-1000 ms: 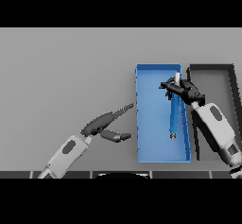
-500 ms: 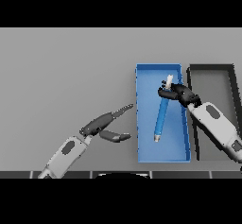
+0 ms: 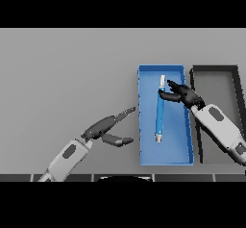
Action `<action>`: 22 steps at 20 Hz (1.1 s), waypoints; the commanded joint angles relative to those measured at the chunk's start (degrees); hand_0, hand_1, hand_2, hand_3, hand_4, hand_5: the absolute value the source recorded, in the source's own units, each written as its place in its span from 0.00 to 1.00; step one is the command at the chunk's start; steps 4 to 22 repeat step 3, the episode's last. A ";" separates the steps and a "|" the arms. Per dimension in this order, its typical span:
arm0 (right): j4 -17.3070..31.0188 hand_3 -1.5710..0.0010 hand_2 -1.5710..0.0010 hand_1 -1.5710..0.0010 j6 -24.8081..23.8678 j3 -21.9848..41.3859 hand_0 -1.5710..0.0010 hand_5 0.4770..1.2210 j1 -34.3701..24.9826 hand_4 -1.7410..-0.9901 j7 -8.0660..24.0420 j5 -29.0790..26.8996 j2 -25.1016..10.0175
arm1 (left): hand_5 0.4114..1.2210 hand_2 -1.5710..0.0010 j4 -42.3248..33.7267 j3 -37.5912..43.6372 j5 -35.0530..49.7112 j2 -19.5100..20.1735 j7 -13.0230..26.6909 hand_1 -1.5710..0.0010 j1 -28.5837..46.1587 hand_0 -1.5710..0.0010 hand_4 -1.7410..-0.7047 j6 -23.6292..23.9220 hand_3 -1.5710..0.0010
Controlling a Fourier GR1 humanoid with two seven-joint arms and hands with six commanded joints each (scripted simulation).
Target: Pick up the blue pipe and place it into the blue bin.
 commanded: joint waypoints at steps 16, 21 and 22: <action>-0.45 0.99 0.99 0.99 0.01 -0.06 0.99 0.39 0.21 0.74 0.30 -0.38 -0.11 | 0.08 1.00 -0.73 -0.27 -0.03 0.17 0.04 1.00 0.48 1.00 0.88 0.02 1.00; -0.45 0.99 0.99 0.99 0.01 -0.06 0.99 0.39 0.21 0.74 0.30 -0.38 -0.11 | 0.08 1.00 -0.73 -0.27 -0.03 0.17 0.04 1.00 0.48 1.00 0.88 0.02 1.00; -0.45 0.99 0.99 0.99 0.01 -0.06 0.99 0.39 0.21 0.74 0.30 -0.38 -0.11 | 0.08 1.00 -0.73 -0.27 -0.03 0.17 0.04 1.00 0.48 1.00 0.88 0.02 1.00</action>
